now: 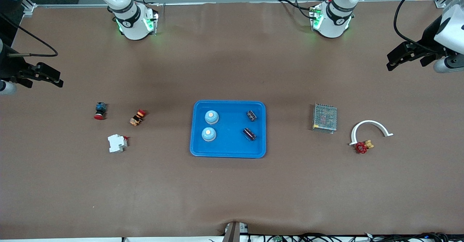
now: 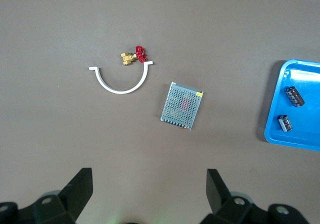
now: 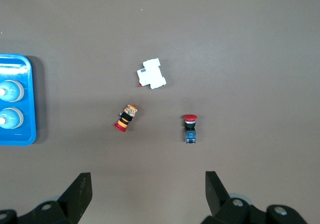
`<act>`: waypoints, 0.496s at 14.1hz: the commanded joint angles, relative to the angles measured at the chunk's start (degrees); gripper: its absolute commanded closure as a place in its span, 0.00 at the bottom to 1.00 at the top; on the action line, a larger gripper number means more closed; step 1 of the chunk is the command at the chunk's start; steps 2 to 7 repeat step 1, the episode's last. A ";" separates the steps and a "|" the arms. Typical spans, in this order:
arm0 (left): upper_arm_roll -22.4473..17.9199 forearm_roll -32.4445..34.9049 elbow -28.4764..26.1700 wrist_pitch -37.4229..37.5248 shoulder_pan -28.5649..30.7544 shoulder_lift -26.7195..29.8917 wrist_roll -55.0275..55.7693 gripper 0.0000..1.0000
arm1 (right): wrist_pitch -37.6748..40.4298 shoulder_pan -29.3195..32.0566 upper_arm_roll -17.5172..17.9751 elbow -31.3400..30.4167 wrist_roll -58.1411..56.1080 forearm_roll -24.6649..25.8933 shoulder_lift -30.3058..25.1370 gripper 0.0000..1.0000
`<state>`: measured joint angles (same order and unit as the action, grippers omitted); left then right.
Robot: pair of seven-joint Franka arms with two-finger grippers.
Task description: Place electrolytic capacitor and blue bell in tray
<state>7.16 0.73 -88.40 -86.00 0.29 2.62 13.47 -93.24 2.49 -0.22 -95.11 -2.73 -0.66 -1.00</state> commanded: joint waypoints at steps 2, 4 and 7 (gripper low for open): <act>-0.04 -0.38 0.85 0.92 0.41 0.81 -1.69 0.00 | 0.69 0.68 0.66 0.45 0.62 0.83 -0.41 0.00; -0.04 -0.38 0.85 0.92 0.41 0.81 -1.69 0.00 | 0.69 0.68 0.66 0.45 0.62 0.83 -0.41 0.00; -0.04 -0.38 0.85 0.92 0.41 0.81 -1.69 0.00 | 0.69 0.68 0.66 0.45 0.62 0.83 -0.41 0.00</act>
